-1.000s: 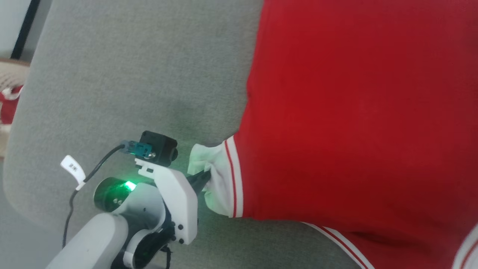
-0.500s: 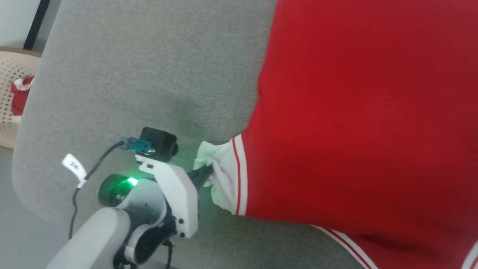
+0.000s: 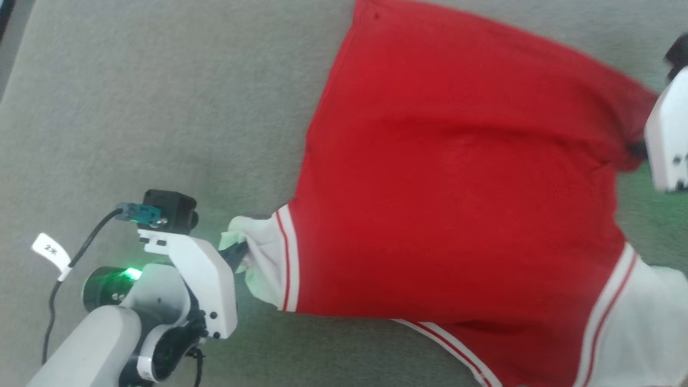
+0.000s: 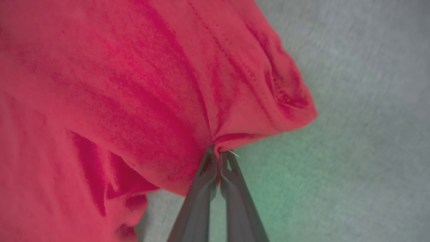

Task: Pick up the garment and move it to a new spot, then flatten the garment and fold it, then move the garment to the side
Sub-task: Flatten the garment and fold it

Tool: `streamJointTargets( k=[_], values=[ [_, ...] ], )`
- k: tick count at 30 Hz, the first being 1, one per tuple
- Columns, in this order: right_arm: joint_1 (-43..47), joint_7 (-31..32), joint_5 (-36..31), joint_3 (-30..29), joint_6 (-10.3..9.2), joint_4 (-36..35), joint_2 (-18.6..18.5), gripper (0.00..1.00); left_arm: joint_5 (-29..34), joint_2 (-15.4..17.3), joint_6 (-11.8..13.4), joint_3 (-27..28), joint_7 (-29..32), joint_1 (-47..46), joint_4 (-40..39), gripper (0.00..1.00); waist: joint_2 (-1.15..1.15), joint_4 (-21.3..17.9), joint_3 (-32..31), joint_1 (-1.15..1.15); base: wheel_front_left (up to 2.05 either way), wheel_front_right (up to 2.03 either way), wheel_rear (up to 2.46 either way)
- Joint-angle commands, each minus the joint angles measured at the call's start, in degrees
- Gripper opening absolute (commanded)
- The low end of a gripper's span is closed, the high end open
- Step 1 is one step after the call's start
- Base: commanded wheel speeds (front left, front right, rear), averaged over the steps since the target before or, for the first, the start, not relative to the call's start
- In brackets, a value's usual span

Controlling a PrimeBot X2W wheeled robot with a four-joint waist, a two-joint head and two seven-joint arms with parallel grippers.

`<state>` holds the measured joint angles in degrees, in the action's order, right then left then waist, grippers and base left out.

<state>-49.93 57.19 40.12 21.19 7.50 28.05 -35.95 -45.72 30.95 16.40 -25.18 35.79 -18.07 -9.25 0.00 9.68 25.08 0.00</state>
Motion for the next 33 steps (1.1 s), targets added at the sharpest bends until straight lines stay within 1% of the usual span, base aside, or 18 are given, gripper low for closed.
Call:
streamJointTargets(
  k=[1, 7, 8, 9, 11, 14, 18, 20, 22, 23, 24, 25, 26, 30, 33],
  values=[
    [4.7, 1.6, 1.7, 1.8, -0.02, -1.7, -0.6, 0.00, -0.2, 0.6, 0.5, 0.6, 0.1, 1.0, -0.2, 0.00, 0.00, -2.9, -2.5, 0.00, 0.00, 0.00, 0.00],
    [13.3, 3.8, 5.9, 2.3, -0.02, -14.3, -3.6, 0.00, -0.6, 2.4, 1.7, 1.9, 0.9, 2.9, -1.1, 0.00, 0.00, -6.4, -5.0, 0.00, 0.00, 0.00, 0.00],
    [14.9, 4.2, 6.5, 2.0, -0.02, -16.3, -3.9, 0.00, -0.8, 2.4, 2.0, 2.1, 0.8, 3.1, -1.3, 0.00, 0.00, -6.8, -5.3, 0.00, 0.00, 0.00, 0.00],
    [18.3, 4.4, 7.7, 0.6, -0.02, -19.5, -3.8, 0.00, -1.1, 2.8, 2.3, 2.4, 1.1, 3.4, -1.7, 0.00, 0.00, -7.6, -5.8, 0.00, 0.00, 0.00, 0.00],
    [22.0, 4.4, 7.7, -0.9, -0.02, -22.5, -3.8, 0.00, -1.1, 3.2, 2.5, 2.6, 1.4, 3.9, -2.0, 0.00, 0.00, -8.2, -6.1, 0.00, 0.00, 0.00, 0.00],
    [27.9, 3.6, 7.0, -4.7, -0.03, -25.3, -2.3, 0.00, -1.1, 3.5, 2.9, 2.8, 1.4, 3.8, -2.4, 0.00, 0.00, -8.7, -6.3, 0.00, 0.00, 0.00, 0.00],
    [34.3, -0.4, 4.0, -10.3, -0.03, -25.7, 1.5, 0.00, -1.1, 3.5, 3.1, 2.8, 1.3, 3.8, -2.7, 0.00, 0.00, -9.0, -6.2, 0.00, 0.00, 0.00, 0.00],
    [36.2, -4.1, 1.5, -13.0, -0.07, -24.3, 4.7, 0.00, -1.2, 3.4, 3.1, 2.8, 1.2, 3.8, -2.7, 0.00, 0.00, -9.1, -6.2, 0.00, 0.00, 0.00, 0.00],
    [37.5, -6.8, -0.8, -14.2, -0.07, -22.5, 7.5, 0.00, -1.3, 3.4, 3.0, 3.0, 0.9, 4.0, -2.6, 0.00, 0.00, -9.3, -6.2, 0.00, 0.00, 0.00, 0.00],
    [37.8, -8.2, -1.6, -14.8, -0.07, -21.6, 9.0, 0.27, -1.4, 3.5, 3.0, 3.0, 1.0, 4.1, -2.5, 0.00, 0.00, -9.4, -6.2, 0.00, 0.00, 0.00, 0.00],
    [38.1, -9.3, -2.7, -15.1, -0.07, -21.0, 9.8, 0.45, -1.5, 3.5, 2.9, 3.0, 1.0, 4.2, -2.5, 0.00, 0.00, -9.4, -6.3, 0.00, 0.00, 0.00, 0.00],
    [38.3, -10.1, -3.4, -15.3, -0.08, -20.4, 10.4, 0.78, -1.6, 3.6, 2.8, 3.1, 0.9, 4.3, -2.4, 0.00, 0.00, -9.4, -6.4, 0.00, 0.00, 0.00, 0.00],
    [38.5, -11.1, -3.6, -15.6, -0.08, -20.1, 11.2, 1.00, -1.7, 3.6, 2.7, 3.1, 0.8, 4.4, -2.4, 0.00, 0.00, -9.4, -6.5, 0.00, 0.00, 0.00, 0.00],
    [38.8, -12.9, -4.4, -16.7, -0.08, -21.1, 12.1, 1.00, -1.8, 3.8, 2.8, 3.2, 0.6, 5.0, -2.5, 0.00, 0.00, -9.5, -6.9, 0.00, 0.00, 0.00, 0.00],
    [39.1, -14.3, -4.7, -18.5, -0.09, -24.2, 12.0, 1.00, -1.9, 4.1, 3.1, 3.5, 0.5, 5.4, -2.9, 0.00, 0.00, -9.6, -7.3, 0.00, 0.00, 0.00, 0.00]
  ],
)
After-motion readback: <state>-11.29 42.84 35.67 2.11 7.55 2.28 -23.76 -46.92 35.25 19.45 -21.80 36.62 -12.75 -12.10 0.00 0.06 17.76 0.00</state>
